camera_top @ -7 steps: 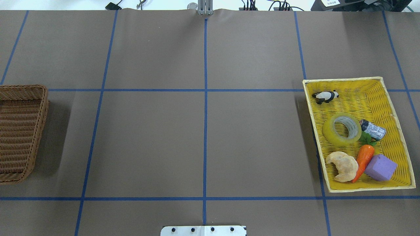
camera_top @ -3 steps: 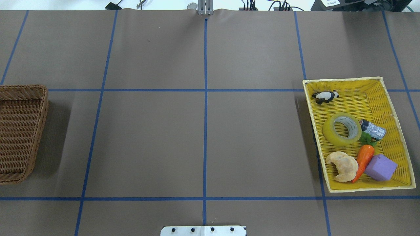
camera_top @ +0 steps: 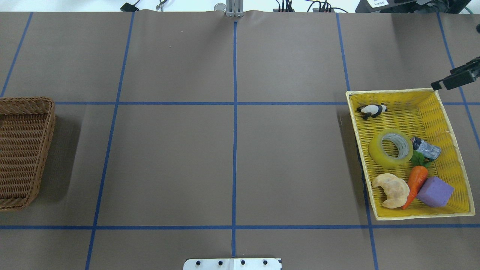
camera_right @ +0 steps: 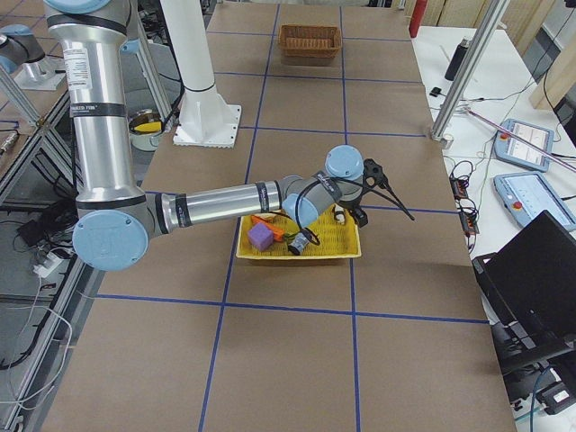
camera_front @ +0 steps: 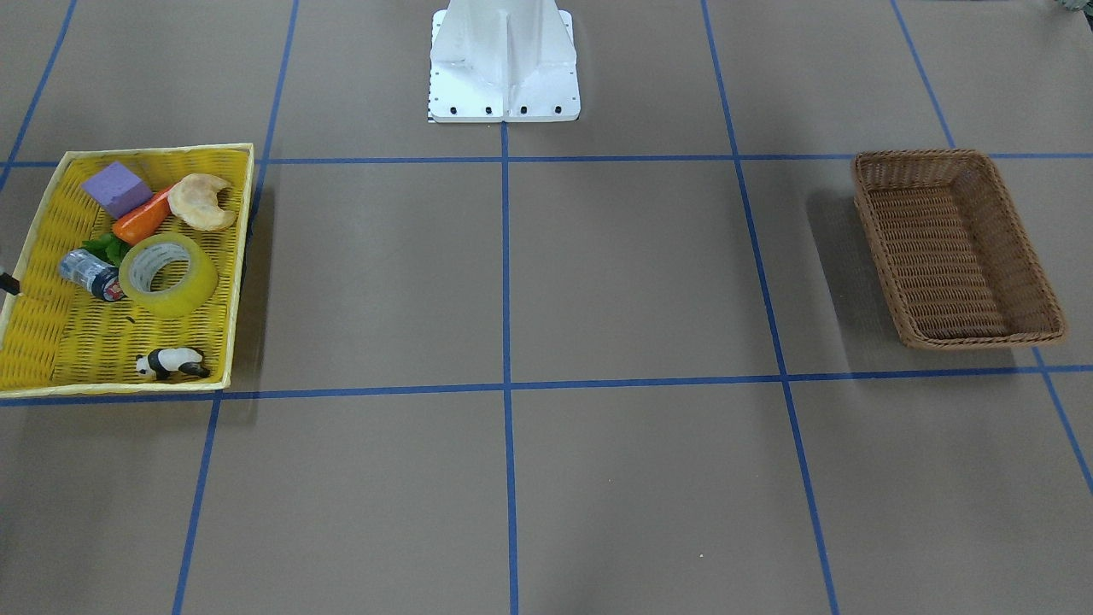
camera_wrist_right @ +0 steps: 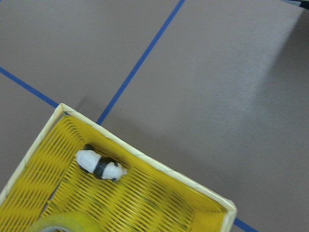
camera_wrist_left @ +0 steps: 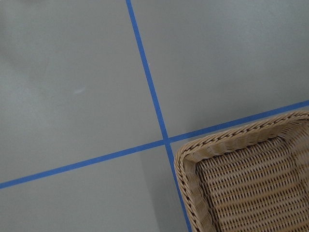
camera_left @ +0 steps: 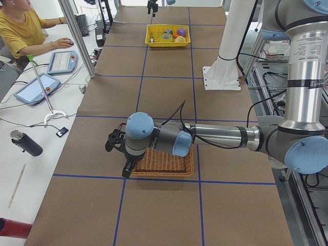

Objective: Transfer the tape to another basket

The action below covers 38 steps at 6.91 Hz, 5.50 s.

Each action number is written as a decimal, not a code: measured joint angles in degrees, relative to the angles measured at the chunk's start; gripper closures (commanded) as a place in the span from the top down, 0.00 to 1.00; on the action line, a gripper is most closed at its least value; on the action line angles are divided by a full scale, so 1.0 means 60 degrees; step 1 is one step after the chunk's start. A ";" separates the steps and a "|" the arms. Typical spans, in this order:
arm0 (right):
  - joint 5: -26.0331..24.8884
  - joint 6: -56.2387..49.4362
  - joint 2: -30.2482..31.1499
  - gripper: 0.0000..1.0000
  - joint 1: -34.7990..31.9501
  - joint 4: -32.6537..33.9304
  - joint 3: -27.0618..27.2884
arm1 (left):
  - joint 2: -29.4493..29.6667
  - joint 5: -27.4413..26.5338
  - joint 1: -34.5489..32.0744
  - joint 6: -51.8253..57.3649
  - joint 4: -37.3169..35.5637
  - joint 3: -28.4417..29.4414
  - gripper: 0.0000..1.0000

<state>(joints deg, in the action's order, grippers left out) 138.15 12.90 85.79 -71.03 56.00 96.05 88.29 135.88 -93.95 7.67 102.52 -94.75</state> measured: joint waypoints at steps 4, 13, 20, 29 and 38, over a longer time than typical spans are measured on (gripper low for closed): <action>-0.2179 0.0679 0.0517 0.87 0.2489 -0.0378 0.0136 | 0.0003 0.0000 0.0006 -0.0003 0.0172 0.0108 0.99; -0.2607 0.0285 0.1149 0.00 0.3358 -0.0330 0.0196 | -0.0007 0.0015 0.0004 -0.0003 0.0198 0.0147 0.99; -0.2507 0.0454 -0.1441 0.00 0.1856 0.1456 0.0219 | -0.0026 0.0075 0.0002 0.0012 0.0746 0.0126 0.99; -0.8275 0.7927 -0.6909 0.00 0.7370 0.2264 -0.0429 | 0.0816 0.1754 0.1587 -0.2903 0.3448 0.0079 0.98; -1.0010 0.8266 -0.8644 0.00 0.8870 0.2196 -0.1578 | 0.2707 0.2361 0.5054 -1.0365 0.9257 0.0115 0.98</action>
<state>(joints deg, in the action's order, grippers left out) 78.09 62.49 33.92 -17.81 69.17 86.58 104.53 150.05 -63.63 -54.52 158.07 -94.06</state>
